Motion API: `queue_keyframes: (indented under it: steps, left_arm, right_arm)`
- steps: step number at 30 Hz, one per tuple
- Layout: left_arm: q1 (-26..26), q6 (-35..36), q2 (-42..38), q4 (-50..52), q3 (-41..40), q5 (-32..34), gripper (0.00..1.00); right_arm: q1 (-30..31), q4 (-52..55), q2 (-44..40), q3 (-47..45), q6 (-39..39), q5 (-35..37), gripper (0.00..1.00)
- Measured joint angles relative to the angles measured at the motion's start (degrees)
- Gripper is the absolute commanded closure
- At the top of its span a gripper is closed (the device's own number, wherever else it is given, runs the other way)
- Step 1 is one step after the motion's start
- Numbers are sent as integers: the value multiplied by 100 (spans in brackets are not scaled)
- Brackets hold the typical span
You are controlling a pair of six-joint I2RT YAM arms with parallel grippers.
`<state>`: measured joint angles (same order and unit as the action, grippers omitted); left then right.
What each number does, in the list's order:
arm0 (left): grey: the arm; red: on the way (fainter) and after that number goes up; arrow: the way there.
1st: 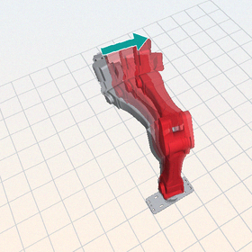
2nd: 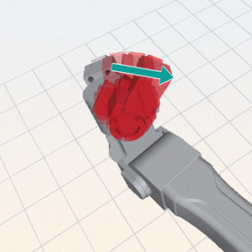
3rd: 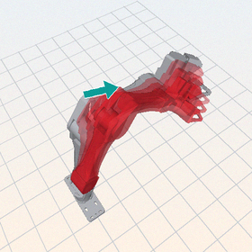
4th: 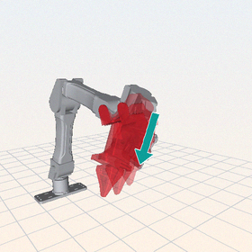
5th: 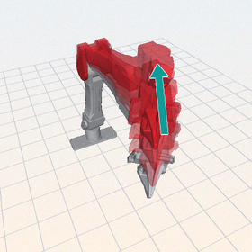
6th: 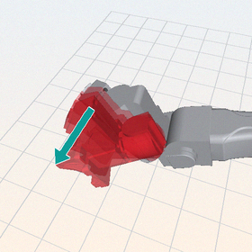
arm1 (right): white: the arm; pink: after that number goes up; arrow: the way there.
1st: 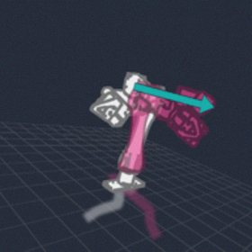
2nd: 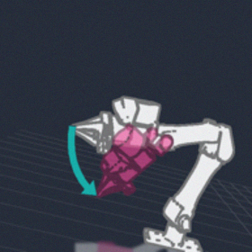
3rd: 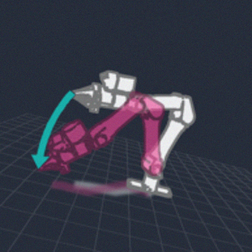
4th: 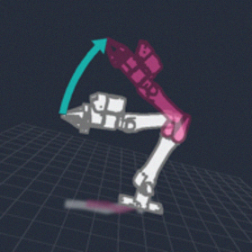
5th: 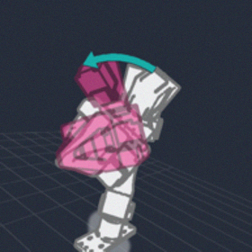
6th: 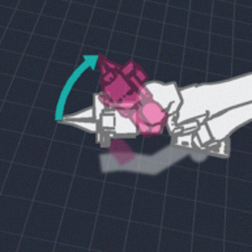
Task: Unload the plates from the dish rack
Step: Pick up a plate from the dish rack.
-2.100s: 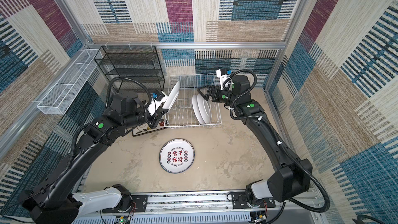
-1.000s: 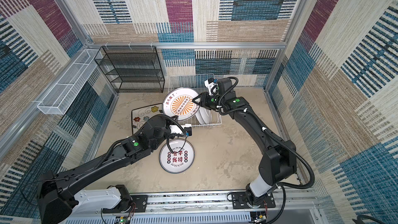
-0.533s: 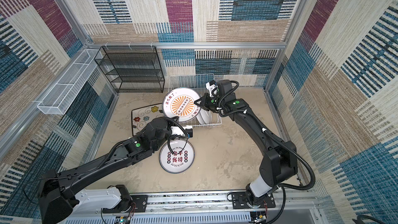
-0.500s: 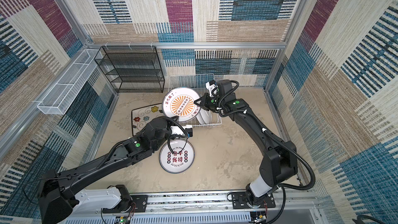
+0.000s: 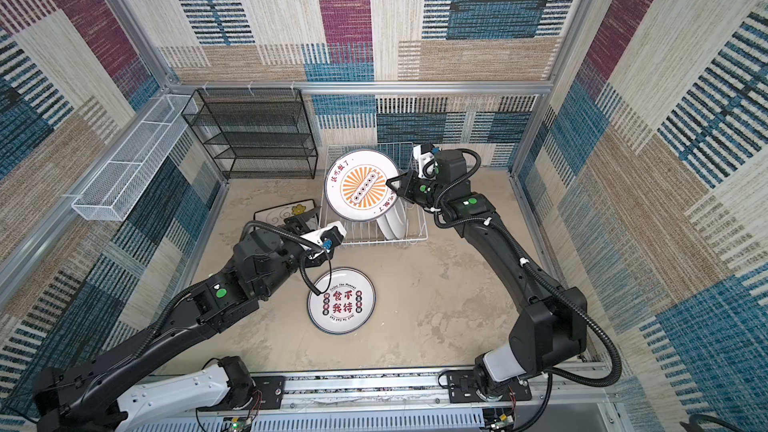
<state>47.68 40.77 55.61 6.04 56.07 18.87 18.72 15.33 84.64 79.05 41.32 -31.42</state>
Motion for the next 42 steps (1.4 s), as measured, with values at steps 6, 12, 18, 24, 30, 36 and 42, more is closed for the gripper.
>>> queue_keyframes:
  steps: [6, 12, 18, 24, 30, 36, 42]
  left_arm:
    - [-1281, -2361, -249, 170, 365, -1034, 18]
    - [-2343, -4752, 393, 367, 933, -2529, 18]
    - [-2929, -6778, 1292, 356, 1213, -3821, 22]
    - [-3021, -8017, 1939, 125, 1346, -4677, 27]
    - [-3032, -8675, 2485, -92, 1458, -5298, 35]
    - [-3032, -9025, 2806, -101, 1493, -5643, 51]
    - [-3032, -9160, 2955, -168, 1532, -5803, 68]
  right_arm:
    - [-37, -170, -55, -136, 4, 52, 100]
    - [-42, -243, -59, -229, 17, 33, 100]
    - [-42, -356, -59, -258, 13, -57, 100]
    - [-42, -391, -44, -306, -24, -256, 100]
    - [-42, -479, 87, -321, -26, -457, 100]
    - [-42, -520, 188, -319, -28, -575, 100]
    - [-42, -511, 315, -282, -48, -763, 100]
